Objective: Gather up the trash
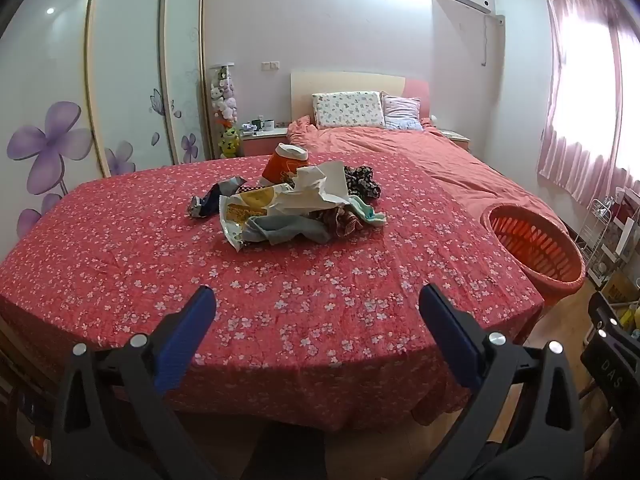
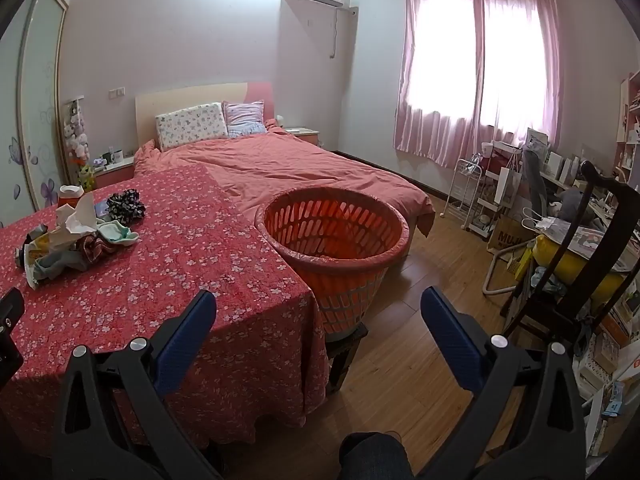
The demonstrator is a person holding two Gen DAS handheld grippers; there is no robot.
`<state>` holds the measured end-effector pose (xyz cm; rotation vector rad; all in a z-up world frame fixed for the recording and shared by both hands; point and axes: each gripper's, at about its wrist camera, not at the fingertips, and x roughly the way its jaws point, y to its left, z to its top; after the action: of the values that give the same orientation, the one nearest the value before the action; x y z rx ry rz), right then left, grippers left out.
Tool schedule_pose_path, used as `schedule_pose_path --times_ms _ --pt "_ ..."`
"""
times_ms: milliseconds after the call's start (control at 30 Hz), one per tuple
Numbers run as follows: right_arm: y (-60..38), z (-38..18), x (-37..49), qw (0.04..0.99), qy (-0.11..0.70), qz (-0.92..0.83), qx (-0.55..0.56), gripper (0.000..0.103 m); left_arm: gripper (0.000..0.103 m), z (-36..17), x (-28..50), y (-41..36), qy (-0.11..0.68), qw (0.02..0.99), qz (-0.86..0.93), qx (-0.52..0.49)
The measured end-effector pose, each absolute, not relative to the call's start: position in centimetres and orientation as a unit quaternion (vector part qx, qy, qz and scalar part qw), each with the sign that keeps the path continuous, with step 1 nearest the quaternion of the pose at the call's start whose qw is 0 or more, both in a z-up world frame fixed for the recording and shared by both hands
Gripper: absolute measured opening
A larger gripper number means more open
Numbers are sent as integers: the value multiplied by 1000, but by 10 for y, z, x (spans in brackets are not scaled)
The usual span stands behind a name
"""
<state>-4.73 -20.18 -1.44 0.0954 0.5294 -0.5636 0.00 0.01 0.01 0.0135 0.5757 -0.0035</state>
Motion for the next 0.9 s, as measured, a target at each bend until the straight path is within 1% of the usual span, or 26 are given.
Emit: schedule_pose_path --times_ms 900 --pt "-201 -13 -48 925 257 -275 45 101 99 -3 -1 0 287 958 -5 3"
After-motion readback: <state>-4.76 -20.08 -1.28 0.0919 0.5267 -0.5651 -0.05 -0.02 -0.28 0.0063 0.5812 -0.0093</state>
